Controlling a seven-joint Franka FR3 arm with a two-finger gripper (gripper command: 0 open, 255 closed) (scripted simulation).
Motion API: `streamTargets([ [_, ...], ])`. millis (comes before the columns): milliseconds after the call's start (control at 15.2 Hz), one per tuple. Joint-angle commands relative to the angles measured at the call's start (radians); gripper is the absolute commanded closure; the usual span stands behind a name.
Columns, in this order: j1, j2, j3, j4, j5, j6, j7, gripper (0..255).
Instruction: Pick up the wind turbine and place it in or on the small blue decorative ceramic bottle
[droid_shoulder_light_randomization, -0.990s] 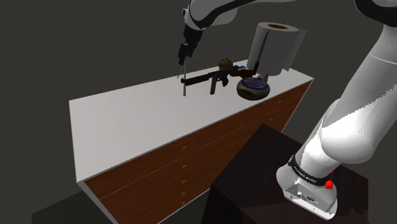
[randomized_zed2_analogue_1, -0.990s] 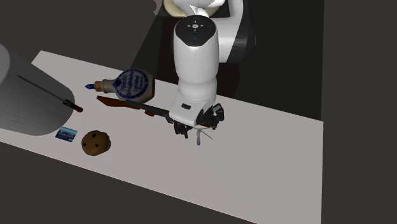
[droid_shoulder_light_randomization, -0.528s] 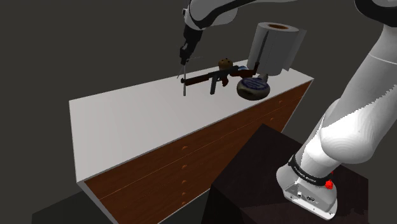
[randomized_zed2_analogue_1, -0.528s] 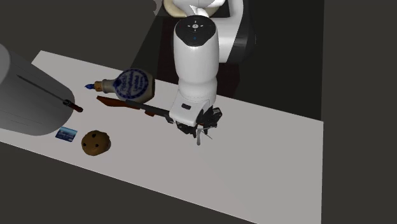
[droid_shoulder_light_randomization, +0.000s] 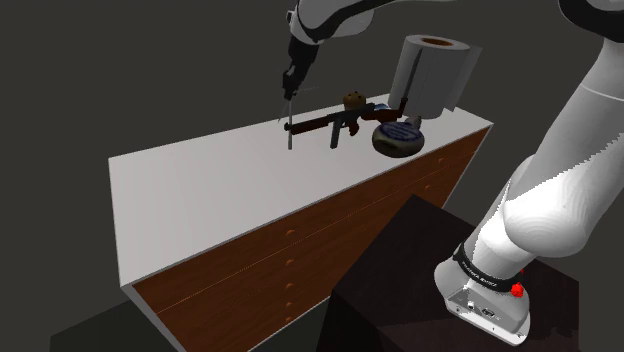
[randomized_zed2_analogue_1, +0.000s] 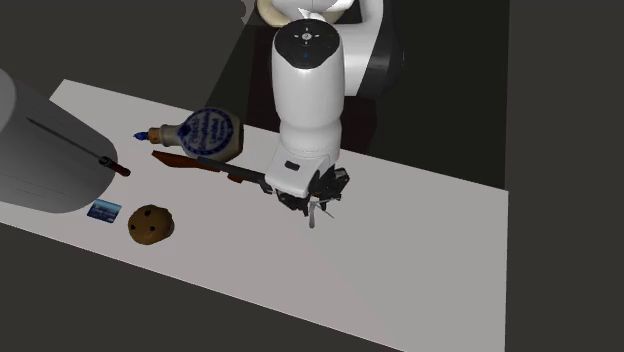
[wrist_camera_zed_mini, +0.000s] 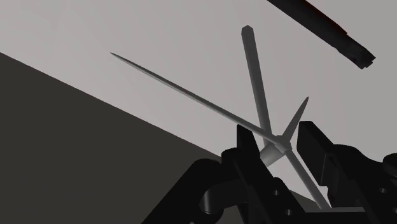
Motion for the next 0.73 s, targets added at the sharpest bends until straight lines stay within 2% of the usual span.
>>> streamTargets([
  [0,0.000,-0.006,0.000,0.016,-0.001,-0.023,0.001,255],
  [660,0.000,-0.027,0.000,0.126,-0.004,-0.153,0.006,255],
])
